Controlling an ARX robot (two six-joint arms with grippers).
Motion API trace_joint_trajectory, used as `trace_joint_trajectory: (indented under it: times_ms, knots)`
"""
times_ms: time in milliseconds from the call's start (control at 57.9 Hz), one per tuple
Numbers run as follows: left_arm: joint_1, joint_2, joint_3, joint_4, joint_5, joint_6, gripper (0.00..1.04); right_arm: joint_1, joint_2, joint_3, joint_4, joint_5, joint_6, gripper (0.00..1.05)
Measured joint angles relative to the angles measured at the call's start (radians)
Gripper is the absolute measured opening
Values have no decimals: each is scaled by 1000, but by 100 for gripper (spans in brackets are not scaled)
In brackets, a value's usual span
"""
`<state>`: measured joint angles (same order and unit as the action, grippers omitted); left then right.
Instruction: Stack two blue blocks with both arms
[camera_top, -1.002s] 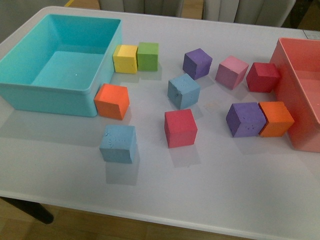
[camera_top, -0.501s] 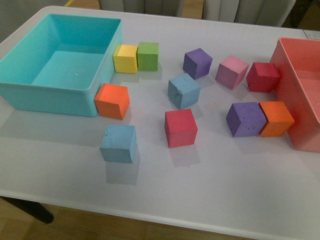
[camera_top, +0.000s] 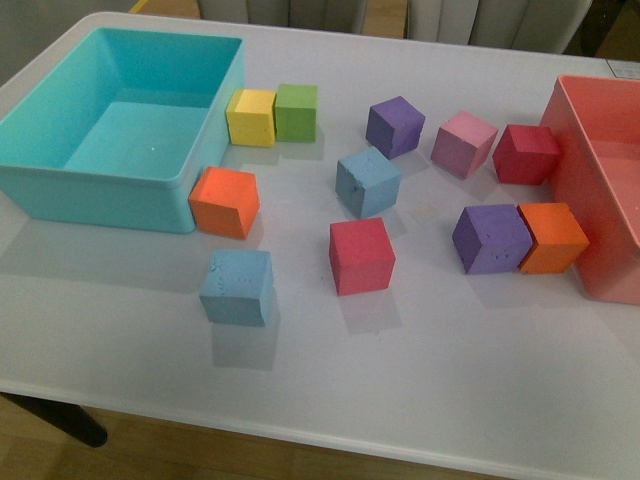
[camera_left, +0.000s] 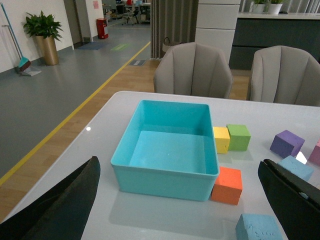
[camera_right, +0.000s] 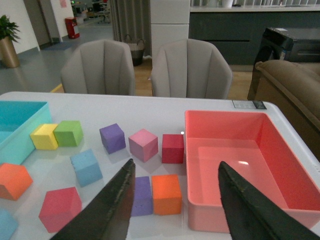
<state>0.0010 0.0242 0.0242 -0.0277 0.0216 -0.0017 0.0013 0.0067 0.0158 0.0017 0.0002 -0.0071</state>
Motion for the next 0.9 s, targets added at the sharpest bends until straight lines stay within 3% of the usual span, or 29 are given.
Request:
trace_joint_trajectory:
  times_ms: [35,86,207,587,898]
  knots:
    - [-2,106,80,-193,85,3,96,0,0,0,0,0,0,70]
    - [-53,306,184,-349,100,1,96,0,-1,0,0,0,0,80]
    - [-166,595,260,-259,53,-2,96,0,-2,0,0,0,1,97]
    - [-379,1272,391,204,-49,-41,96,0,-2,0,0,0,1,96]
    - [-463,1640,568,270,-56,-133,96,0,-2,0,0,0,1,96]
